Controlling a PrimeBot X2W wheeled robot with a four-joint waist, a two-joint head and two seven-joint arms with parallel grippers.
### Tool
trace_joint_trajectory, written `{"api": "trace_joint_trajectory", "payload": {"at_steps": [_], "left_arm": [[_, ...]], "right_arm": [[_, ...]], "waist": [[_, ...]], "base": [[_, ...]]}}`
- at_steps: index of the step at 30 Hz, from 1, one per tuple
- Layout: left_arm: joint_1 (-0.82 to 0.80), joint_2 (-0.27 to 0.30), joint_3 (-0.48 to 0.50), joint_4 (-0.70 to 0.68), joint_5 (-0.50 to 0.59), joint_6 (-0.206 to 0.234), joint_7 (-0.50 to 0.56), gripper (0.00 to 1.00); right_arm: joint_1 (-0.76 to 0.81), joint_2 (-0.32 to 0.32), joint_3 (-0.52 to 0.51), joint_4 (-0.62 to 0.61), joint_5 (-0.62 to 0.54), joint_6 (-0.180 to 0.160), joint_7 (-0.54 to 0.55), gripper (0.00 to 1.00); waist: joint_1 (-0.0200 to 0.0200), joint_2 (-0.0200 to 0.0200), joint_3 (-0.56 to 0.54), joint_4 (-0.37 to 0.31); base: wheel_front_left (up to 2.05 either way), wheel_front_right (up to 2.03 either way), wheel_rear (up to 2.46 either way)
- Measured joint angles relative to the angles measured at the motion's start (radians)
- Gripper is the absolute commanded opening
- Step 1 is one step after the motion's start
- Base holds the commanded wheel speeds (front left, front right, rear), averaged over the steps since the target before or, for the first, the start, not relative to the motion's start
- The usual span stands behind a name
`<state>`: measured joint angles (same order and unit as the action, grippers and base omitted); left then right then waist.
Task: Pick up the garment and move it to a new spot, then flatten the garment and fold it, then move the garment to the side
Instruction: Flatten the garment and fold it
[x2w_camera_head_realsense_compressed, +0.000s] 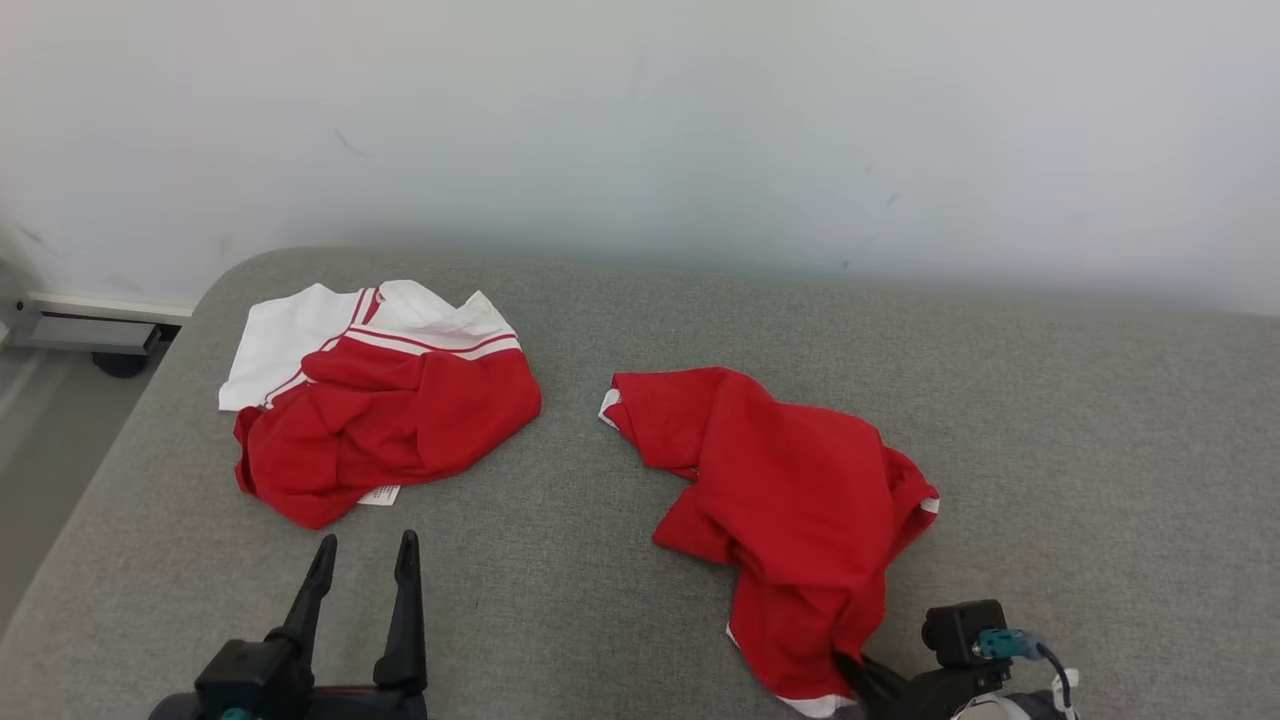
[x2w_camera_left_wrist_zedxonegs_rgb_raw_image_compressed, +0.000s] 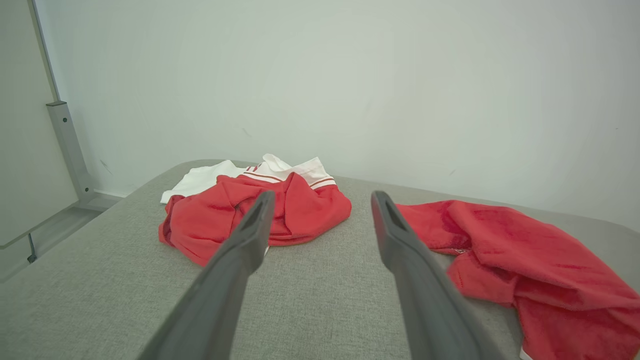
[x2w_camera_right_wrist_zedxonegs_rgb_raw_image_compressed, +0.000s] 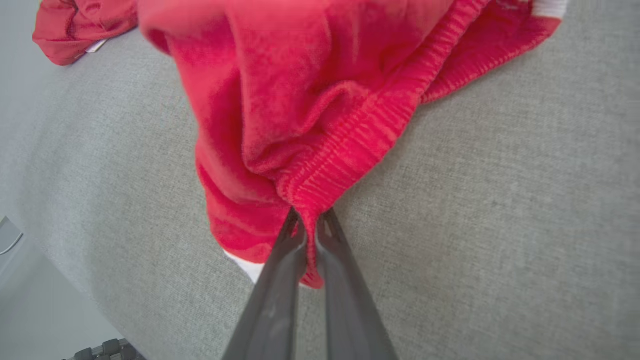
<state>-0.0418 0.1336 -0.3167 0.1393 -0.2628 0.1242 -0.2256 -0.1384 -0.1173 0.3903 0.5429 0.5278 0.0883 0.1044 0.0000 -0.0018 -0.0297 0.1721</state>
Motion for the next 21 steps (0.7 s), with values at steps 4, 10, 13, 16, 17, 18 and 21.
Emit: {"api": "trace_joint_trajectory", "payload": {"at_steps": [4,10,13,16,17,18,21], "left_arm": [[0.021,0.001,0.009,-0.007,0.0,0.0,0.007,1.0],[0.022,-0.005,0.008,-0.019,0.0,0.0,0.016,1.0],[0.022,-0.009,0.002,-0.021,0.0,0.0,0.018,1.0],[0.022,-0.012,-0.017,-0.021,0.001,0.0,0.025,1.0],[0.022,-0.015,-0.024,-0.021,0.002,0.0,0.03,1.0],[0.022,-0.019,-0.029,-0.021,0.003,-0.001,0.031,1.0],[0.02,-0.03,-0.053,-0.02,0.007,-0.002,0.04,1.0]], "right_arm": [[-0.014,-0.006,-0.049,-0.024,0.033,0.002,-0.028,0.0],[-0.017,-0.103,-0.16,-0.09,0.067,0.005,-0.082,0.0],[-0.016,-0.152,-0.222,-0.107,0.082,-0.003,-0.107,0.0],[-0.01,-0.182,-0.279,-0.122,0.096,-0.035,-0.132,0.0],[-0.007,-0.195,-0.289,-0.122,0.096,-0.044,-0.132,0.0],[0.001,-0.207,-0.296,-0.121,0.096,-0.052,-0.133,0.0],[0.027,-0.221,-0.304,-0.093,0.078,-0.09,-0.137,0.0]], "waist": [[0.0,0.0,-0.002,-0.016],[0.0,0.0,-0.006,-0.051],[0.0,0.0,-0.008,-0.07],[0.0,0.0,-0.011,-0.085],[0.0,0.0,-0.012,-0.089],[0.0,0.0,-0.012,-0.091],[0.0,0.0,-0.01,-0.095]], "base": [[0.0,0.0,0.0],[0.0,0.0,0.0],[0.0,0.0,0.0],[0.0,0.0,0.0],[0.0,0.0,0.0],[0.0,0.0,0.0],[0.0,0.0,0.0]]}}
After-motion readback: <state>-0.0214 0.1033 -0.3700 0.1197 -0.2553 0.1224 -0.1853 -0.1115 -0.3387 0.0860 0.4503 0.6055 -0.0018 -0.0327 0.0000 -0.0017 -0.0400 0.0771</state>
